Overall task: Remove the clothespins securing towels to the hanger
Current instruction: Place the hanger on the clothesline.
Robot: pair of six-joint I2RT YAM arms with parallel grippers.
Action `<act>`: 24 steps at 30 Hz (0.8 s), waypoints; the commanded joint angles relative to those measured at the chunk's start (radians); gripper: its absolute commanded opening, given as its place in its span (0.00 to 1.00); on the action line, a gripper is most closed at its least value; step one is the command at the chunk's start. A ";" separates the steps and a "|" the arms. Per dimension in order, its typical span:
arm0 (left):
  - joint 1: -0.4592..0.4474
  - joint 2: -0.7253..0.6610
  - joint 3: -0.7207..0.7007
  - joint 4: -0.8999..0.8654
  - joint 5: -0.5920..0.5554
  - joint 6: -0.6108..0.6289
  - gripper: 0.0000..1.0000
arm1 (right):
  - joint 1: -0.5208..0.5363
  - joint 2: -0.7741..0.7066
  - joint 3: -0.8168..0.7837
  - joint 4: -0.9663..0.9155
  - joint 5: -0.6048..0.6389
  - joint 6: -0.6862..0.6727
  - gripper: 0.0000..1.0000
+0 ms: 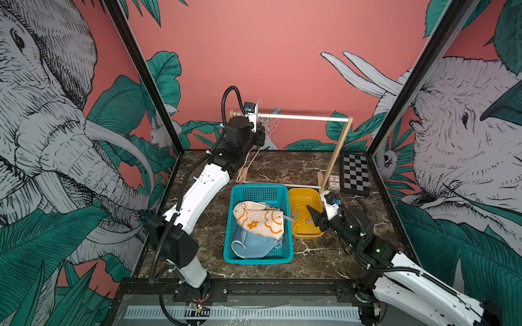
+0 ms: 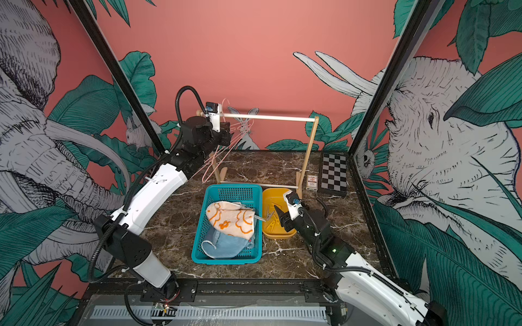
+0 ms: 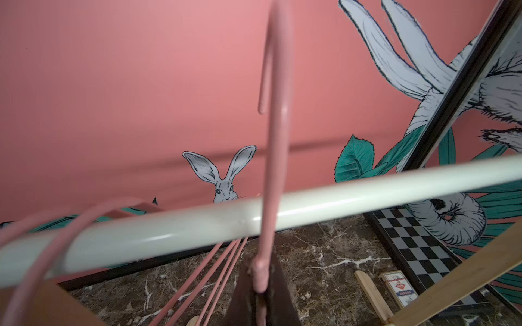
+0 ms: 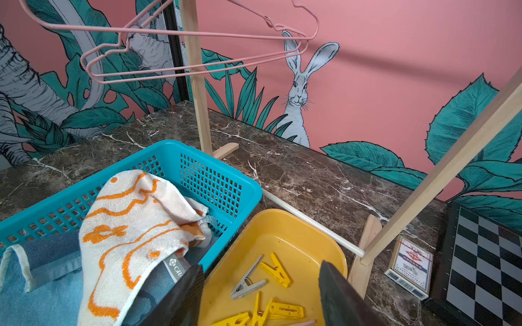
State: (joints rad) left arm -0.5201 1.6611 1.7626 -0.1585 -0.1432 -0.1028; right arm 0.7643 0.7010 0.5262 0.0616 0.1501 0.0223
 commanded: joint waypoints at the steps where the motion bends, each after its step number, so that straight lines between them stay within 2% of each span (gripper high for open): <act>1: 0.005 0.011 0.054 -0.027 0.000 -0.030 0.00 | -0.004 0.001 -0.006 0.018 0.016 0.004 0.65; 9: 0.008 0.028 0.035 -0.052 0.025 -0.048 0.00 | -0.005 0.011 -0.005 0.014 0.019 0.004 0.65; 24: 0.007 -0.046 -0.102 -0.005 0.030 -0.031 0.00 | -0.005 0.014 -0.006 0.010 0.020 0.009 0.65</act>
State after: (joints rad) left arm -0.5152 1.6695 1.6875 -0.1791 -0.1123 -0.1268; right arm 0.7643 0.7136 0.5262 0.0521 0.1612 0.0227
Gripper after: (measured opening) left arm 0.071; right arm 0.650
